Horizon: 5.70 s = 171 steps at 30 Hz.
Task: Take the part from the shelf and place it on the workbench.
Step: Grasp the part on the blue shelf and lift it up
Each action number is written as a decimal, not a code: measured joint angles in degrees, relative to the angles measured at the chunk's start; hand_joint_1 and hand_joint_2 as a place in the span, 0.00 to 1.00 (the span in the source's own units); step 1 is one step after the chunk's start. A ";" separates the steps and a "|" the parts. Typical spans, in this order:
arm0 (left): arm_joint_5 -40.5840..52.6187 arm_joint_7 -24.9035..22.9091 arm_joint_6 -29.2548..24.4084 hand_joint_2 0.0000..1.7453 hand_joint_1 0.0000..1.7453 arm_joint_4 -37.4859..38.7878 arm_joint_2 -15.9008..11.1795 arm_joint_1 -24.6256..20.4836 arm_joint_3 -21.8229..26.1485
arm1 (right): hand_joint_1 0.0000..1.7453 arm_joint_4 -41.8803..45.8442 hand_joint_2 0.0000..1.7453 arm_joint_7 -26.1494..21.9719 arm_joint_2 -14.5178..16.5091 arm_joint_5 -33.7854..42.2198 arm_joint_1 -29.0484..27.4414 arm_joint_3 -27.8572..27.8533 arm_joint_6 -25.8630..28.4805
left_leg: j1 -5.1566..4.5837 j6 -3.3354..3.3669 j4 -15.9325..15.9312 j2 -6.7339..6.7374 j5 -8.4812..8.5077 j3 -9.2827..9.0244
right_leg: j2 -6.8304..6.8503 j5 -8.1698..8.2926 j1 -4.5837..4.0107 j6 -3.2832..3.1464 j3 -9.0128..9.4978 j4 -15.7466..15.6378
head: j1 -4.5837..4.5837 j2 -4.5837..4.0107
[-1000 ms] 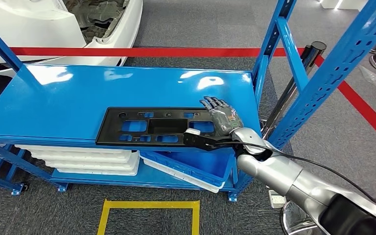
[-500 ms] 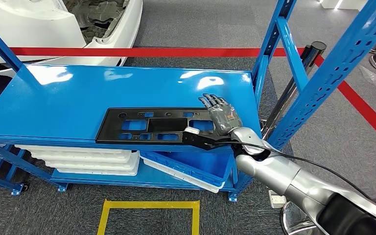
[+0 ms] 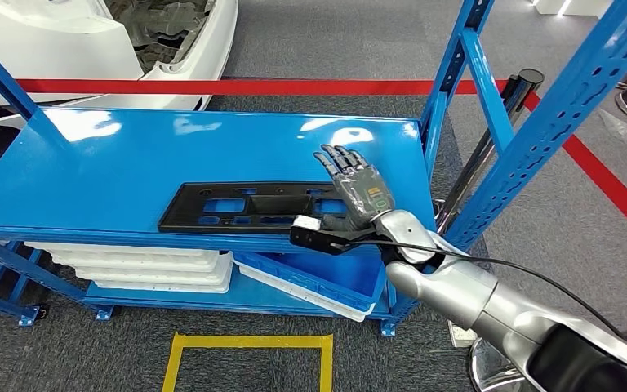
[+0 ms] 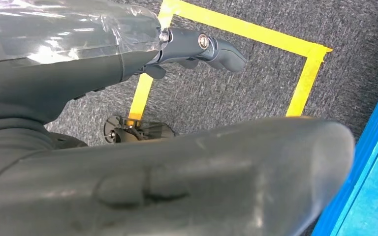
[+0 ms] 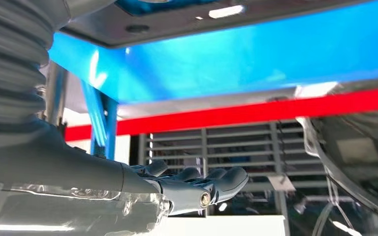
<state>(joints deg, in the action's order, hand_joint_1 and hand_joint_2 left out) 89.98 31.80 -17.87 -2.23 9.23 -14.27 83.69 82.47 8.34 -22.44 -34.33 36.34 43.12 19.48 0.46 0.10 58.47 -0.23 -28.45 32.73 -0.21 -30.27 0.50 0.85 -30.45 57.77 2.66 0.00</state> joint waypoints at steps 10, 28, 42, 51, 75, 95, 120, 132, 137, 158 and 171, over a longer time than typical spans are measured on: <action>-0.02 0.00 -0.20 0.00 0.00 0.02 0.02 0.34 0.01 | 0.00 4.77 1.00 0.21 0.62 -1.36 -0.05 0.04 -0.21 | 0.00 0.00 -0.01 0.00 0.00 0.00 | -0.01 0.00 0.00 0.00 0.00 0.00 | 0.00 0.00; -0.02 0.26 -0.38 0.00 0.00 0.20 -0.01 1.04 0.07 | 0.00 5.92 1.00 1.45 0.83 -0.61 -2.84 0.99 -6.69 | 0.00 0.00 -0.01 0.00 0.00 -0.01 | -0.01 0.00 0.01 0.00 -0.01 -0.01 | -0.01 0.00; -0.02 0.26 -0.21 0.00 0.00 0.20 -0.01 1.14 0.07 | 0.00 11.07 1.00 4.03 -1.31 -2.46 -6.49 -0.64 -8.63 | 0.00 0.00 -0.01 0.01 0.00 -0.04 | -0.03 0.00 0.01 0.00 0.00 -0.02 | 0.00 0.00; -0.02 0.26 -0.19 0.00 0.00 0.20 -0.01 1.14 0.07 | 0.00 12.11 1.00 4.31 -1.65 -2.58 -7.54 -1.37 -10.13 | 0.00 0.00 -0.01 0.01 0.00 -0.04 | -0.03 0.00 0.01 0.00 0.01 -0.01 | 0.01 0.00; -0.02 0.26 -0.12 0.00 0.00 0.20 -0.01 1.35 0.09 | 0.00 12.65 1.00 6.59 -2.65 -2.03 -10.60 -2.93 -12.83 | 0.00 0.00 -0.01 0.01 0.00 -0.05 | -0.03 0.00 0.01 0.00 0.01 -0.02 | 0.00 0.00; -0.02 0.22 -0.12 0.00 0.00 0.20 -0.01 1.38 0.07 | 0.00 13.38 1.00 8.91 -5.01 -2.98 -12.28 -5.60 -13.40 | 0.00 0.00 -0.01 0.01 0.00 -0.06 | -0.03 0.00 0.01 0.00 0.01 -0.02 | 0.00 0.00; -0.02 -0.76 -0.21 0.00 0.00 0.20 -0.01 1.23 0.04 | 0.00 10.95 1.00 10.02 -6.98 -1.33 -11.72 -6.03 -14.30 | 0.00 0.00 -0.01 0.00 0.00 -0.05 | -0.02 0.00 0.01 0.00 0.04 -0.02 | -0.01 0.00; 0.00 -1.02 -0.28 0.00 0.00 0.21 -0.01 1.09 0.02 | 0.00 6.05 1.00 6.54 -6.43 -3.37 -8.16 -4.24 -10.11 | 0.00 0.00 -0.01 0.00 0.00 -0.05 | 0.00 0.00 0.01 0.00 0.07 -0.01 | 0.01 0.00; 0.00 -1.17 -0.39 0.00 0.00 0.22 -0.01 1.06 0.02 | 0.00 3.91 1.00 6.04 -5.75 -5.73 -6.39 -3.22 -8.75 | 0.00 0.00 -0.01 0.00 0.00 -0.05 | 0.00 0.00 0.00 0.00 0.08 -0.01 | 0.01 0.00; 0.00 -1.16 -0.64 0.00 0.00 0.22 -0.01 0.94 0.00 | 0.00 -1.94 1.00 5.52 -3.06 -7.20 -4.62 -0.62 -7.26 | 0.00 0.00 -0.01 0.00 0.00 -0.06 | 0.01 0.00 0.01 0.00 0.07 -0.01 | 0.01 0.00; 0.00 -1.17 -0.69 0.00 0.00 0.22 -0.01 0.91 0.00 | 0.00 -3.61 1.00 6.57 -2.74 -12.65 -4.63 -0.09 -2.81 | 0.00 0.00 -0.01 0.00 0.00 -0.07 | 0.01 0.00 0.01 0.00 0.07 -0.01 | 0.01 0.00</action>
<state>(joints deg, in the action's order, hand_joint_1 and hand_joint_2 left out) 89.99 30.63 -18.56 -2.01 9.22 -13.36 83.69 78.85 14.91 -25.17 -46.98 31.70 43.03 16.67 0.46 0.10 58.46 -0.24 -28.46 32.67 -0.20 -30.27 0.51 0.85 -30.38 57.76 2.67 0.00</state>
